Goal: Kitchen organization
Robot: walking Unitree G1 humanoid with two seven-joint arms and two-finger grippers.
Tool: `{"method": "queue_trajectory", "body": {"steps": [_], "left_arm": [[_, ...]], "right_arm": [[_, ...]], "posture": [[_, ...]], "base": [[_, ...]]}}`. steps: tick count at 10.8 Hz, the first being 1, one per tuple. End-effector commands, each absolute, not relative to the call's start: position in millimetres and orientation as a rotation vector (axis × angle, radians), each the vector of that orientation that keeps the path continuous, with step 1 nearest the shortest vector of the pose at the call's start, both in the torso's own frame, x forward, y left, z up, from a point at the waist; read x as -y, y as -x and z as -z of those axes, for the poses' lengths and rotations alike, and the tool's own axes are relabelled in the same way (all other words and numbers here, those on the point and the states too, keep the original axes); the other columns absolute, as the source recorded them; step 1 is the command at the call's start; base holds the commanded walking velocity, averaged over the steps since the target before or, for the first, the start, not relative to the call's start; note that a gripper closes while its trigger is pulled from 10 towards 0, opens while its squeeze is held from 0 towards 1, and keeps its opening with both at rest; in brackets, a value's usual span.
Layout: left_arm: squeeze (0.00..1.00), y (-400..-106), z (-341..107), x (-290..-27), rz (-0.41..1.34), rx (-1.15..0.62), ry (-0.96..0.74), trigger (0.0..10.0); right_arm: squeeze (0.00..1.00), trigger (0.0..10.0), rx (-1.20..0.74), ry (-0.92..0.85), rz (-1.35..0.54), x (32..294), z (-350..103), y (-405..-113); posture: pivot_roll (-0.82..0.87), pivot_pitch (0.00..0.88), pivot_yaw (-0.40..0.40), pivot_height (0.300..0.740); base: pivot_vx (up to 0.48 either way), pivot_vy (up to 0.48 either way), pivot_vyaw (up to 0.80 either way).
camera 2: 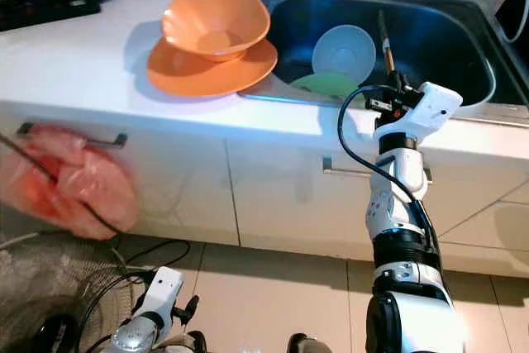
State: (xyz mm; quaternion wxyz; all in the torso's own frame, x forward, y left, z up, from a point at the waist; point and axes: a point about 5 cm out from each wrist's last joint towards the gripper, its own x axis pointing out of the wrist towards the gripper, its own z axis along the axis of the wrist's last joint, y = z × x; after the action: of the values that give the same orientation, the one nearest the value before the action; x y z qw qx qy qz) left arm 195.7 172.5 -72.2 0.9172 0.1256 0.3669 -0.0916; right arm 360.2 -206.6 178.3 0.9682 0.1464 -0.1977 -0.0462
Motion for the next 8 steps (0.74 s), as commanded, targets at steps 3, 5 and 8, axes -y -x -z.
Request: {"method": "queue_trajectory", "body": {"steps": [3,5,8], "left_arm": [[0.0,-188.8,76.3,-172.9,0.195,-0.783,-0.26,10.0],[0.0,-188.8,76.3,-172.8,0.196,-0.783,-0.259,10.0],[0.0,-189.4,76.0,-172.7,0.197,-0.782,-0.258,10.0]], "right_arm": [[0.0,10.0,0.406,-0.287,0.099,209.7,-181.4,-359.4],[0.0,10.0,0.406,-0.288,0.102,209.8,-181.4,-359.4],[0.0,10.0,0.408,-0.289,0.105,210.2,-181.6,-359.2]], "posture": [[0.1,0.171,-0.031,0.74],[0.1,0.17,-0.031,0.74],[0.1,0.169,-0.031,0.74]], "base": [[0.282,0.0,0.0],[0.285,0.0,0.0],[0.295,0.0,0.0]]}}
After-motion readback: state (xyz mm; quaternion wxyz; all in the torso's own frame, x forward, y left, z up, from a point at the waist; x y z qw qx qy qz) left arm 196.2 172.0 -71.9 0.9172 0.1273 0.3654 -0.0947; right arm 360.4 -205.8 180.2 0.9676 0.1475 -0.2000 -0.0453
